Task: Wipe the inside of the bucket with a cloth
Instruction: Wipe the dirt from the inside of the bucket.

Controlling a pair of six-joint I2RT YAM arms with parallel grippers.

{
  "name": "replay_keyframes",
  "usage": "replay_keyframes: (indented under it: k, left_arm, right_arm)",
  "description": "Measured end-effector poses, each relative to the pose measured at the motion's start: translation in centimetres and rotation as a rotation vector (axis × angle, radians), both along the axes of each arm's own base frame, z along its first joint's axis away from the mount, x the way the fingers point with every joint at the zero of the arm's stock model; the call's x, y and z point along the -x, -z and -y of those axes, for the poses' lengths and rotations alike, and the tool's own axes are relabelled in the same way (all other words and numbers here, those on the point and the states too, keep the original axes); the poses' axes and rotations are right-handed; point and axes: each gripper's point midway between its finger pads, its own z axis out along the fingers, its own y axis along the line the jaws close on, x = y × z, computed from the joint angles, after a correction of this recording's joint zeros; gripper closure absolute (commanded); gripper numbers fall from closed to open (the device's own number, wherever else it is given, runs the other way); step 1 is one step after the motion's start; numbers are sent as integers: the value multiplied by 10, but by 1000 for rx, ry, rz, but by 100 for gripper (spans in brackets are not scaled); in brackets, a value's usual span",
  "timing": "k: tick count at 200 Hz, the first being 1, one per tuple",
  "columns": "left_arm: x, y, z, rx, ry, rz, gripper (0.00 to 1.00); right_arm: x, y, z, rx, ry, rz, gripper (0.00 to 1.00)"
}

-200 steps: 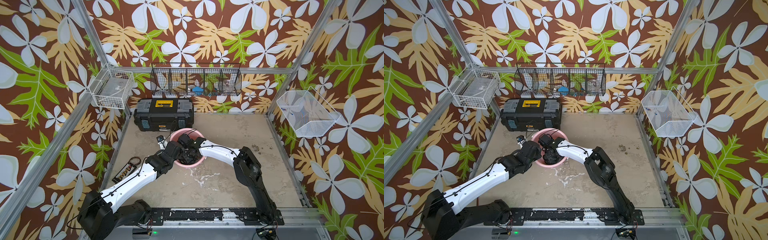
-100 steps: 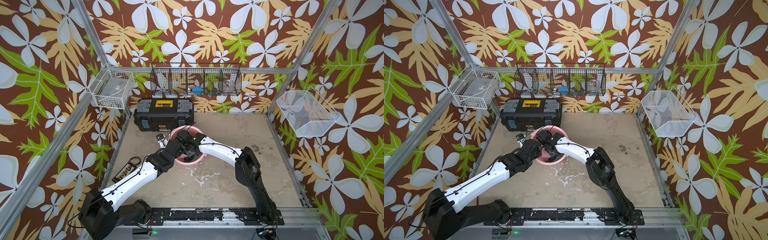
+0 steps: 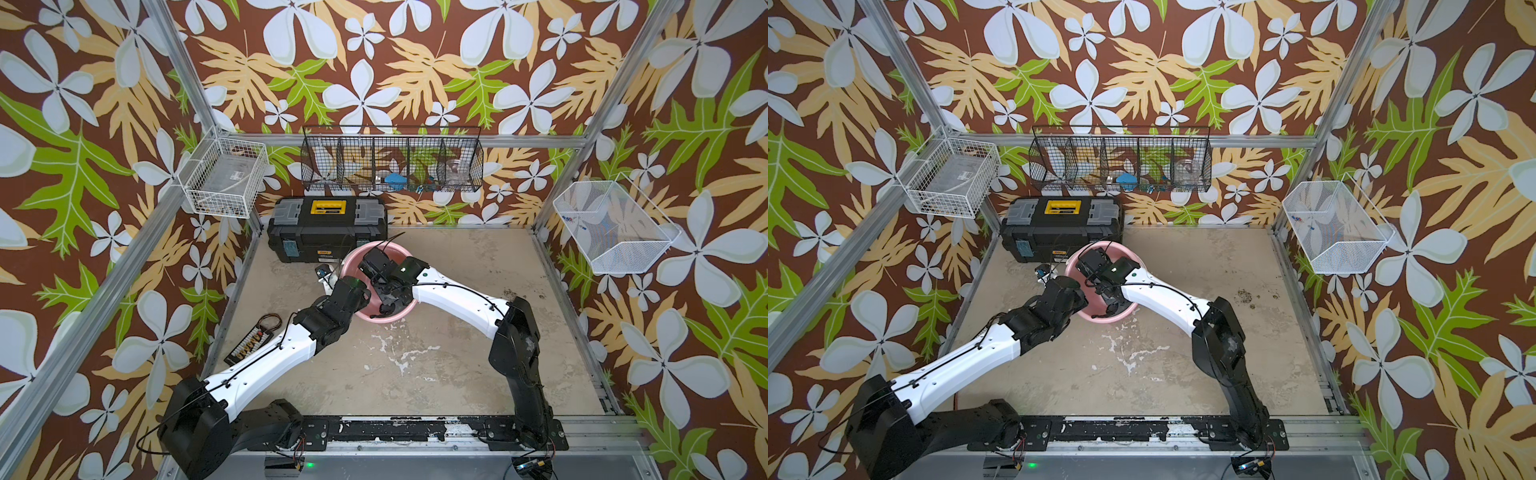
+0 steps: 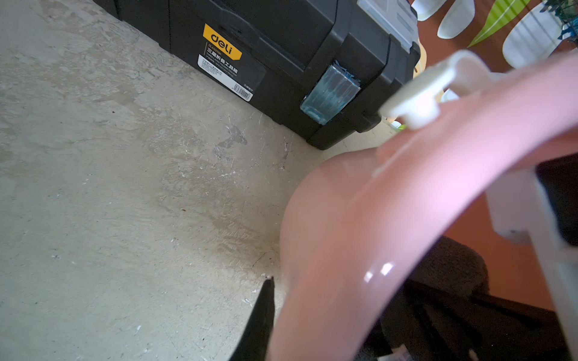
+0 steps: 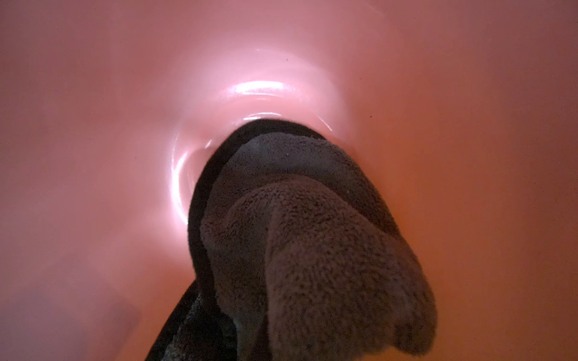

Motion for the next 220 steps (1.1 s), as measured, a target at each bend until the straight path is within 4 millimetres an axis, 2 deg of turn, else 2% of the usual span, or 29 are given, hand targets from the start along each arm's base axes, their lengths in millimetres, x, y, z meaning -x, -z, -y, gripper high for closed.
replay_keyframes:
  k: [44, 78, 103, 133, 170, 183, 220]
  left_arm:
    - [1, 2, 0, -19, 7, -24, 100]
    - [2, -6, -4, -71, 9, -43, 100]
    - [1, -8, -7, -116, 10, -66, 100]
    - [2, -5, -7, -136, 13, -82, 100]
    - [-1, -7, -5, -127, 12, -70, 100]
    - [0, -4, -11, -153, -6, -77, 100]
    - [1, -1, -17, -177, -24, -89, 100]
  right_arm:
    - [1, 9, 2, 12, 4, -8, 100]
    - [-3, 15, -1, 54, 10, 17, 100]
    - [-6, 17, 4, 93, 22, 40, 100]
    - [-9, 12, 8, 110, 28, 69, 100]
    - [-12, -8, 7, 94, 23, 109, 100]
    - [-13, -14, 10, 108, 31, 123, 100]
    - [-11, -12, 13, 132, 33, 118, 100]
